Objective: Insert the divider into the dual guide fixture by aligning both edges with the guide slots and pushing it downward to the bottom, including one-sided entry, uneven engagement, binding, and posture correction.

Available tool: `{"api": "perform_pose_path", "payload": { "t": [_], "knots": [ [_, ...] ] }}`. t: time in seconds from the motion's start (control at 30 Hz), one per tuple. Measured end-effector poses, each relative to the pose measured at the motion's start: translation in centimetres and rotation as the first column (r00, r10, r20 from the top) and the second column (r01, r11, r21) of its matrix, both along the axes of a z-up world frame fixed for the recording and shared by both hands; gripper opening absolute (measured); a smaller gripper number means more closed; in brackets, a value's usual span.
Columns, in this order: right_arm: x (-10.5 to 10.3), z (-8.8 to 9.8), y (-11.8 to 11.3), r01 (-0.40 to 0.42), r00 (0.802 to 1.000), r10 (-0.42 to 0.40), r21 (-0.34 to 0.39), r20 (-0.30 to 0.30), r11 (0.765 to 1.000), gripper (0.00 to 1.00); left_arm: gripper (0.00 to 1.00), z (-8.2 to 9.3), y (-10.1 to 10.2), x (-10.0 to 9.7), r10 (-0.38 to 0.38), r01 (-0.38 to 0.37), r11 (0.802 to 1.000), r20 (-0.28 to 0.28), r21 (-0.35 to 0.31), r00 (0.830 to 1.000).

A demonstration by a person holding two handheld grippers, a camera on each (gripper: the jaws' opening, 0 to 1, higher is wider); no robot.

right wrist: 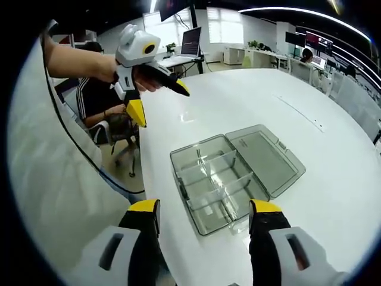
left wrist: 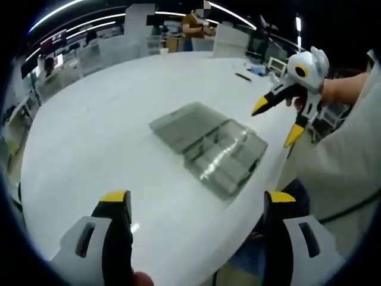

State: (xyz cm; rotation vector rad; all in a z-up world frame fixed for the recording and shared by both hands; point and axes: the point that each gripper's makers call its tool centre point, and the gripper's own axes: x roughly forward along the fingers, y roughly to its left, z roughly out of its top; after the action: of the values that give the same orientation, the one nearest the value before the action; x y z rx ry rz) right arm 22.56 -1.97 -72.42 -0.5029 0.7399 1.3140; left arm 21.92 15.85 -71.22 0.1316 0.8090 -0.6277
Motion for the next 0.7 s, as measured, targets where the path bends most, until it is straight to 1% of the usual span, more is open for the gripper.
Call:
{"api": "perform_pose_path", "payload": {
  "t": [0.3,0.57,0.7],
  "knots": [
    [0.0,0.1,0.2,0.001,1.0,-0.001,-0.003,0.001,1.0,0.58,0.87,-0.7,2.0,-0.1,0.018,-0.017,1.0,-0.01,0.023,1.0],
    [0.3,0.1,0.4,0.004,1.0,-0.004,-0.005,0.002,1.0,0.58,0.85,-1.1,2.9,0.0,0.019,-0.018,0.999,-0.016,0.036,1.0],
    [0.3,0.1,0.5,0.003,1.0,-0.003,-0.005,0.0,1.0,0.58,0.84,-1.4,3.7,0.0,0.015,-0.013,0.999,-0.022,0.051,1.0]
  ]
}}
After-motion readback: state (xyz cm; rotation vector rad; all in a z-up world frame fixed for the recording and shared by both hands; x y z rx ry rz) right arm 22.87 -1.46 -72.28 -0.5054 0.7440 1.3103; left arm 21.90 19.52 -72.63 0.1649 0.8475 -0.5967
